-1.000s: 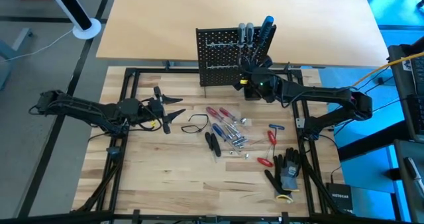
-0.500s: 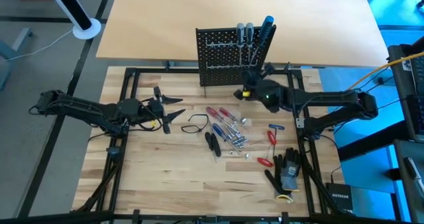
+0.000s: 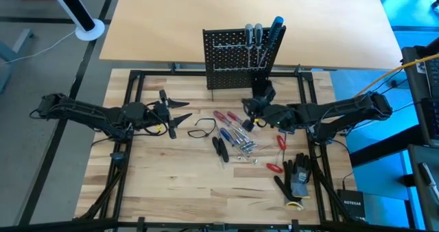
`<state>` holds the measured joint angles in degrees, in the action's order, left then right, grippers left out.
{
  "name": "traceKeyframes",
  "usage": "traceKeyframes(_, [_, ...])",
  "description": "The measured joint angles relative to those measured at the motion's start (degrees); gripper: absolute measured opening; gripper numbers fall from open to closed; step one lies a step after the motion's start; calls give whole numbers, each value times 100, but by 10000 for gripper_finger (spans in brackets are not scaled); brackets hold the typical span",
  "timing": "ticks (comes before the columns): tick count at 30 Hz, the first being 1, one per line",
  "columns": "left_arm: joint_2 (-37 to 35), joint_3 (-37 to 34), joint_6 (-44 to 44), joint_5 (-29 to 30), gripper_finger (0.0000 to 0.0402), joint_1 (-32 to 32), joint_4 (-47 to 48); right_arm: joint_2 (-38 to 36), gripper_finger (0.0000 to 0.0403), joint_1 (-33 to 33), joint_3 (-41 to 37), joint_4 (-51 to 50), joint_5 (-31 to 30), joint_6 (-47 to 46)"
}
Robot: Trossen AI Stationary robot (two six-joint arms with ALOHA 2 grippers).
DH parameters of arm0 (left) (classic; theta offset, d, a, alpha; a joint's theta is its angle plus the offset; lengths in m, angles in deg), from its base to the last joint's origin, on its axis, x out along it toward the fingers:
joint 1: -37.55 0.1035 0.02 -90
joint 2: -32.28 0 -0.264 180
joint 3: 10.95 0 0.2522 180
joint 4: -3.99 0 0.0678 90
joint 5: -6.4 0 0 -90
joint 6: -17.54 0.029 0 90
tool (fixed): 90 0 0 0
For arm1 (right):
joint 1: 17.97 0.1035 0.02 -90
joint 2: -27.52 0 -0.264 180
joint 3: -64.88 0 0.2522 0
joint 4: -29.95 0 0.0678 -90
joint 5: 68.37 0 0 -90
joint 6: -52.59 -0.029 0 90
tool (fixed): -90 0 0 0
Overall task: Hang tools onto peg board
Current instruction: Hang the black screwdriver on the peg board
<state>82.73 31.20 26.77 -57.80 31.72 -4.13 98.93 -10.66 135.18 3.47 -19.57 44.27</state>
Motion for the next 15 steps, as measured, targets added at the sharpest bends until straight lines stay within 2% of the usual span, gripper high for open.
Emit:
traceKeyframes(4, [0,0,-2,0,184,0,1,217,28,-4,2,-227,875,-642])
traceKeyframes(8, [0,0,-4,0,184,-2,3,570,34,-4,2,-247,1489,-930])
traceKeyframes(11, [0,0,-26,1,184,0,5,855,63,-6,2,-250,2023,-1116])
traceKeyframes(15, [0,0,-27,0,184,0,6,1224,124,-16,2,-251,2642,-1362])
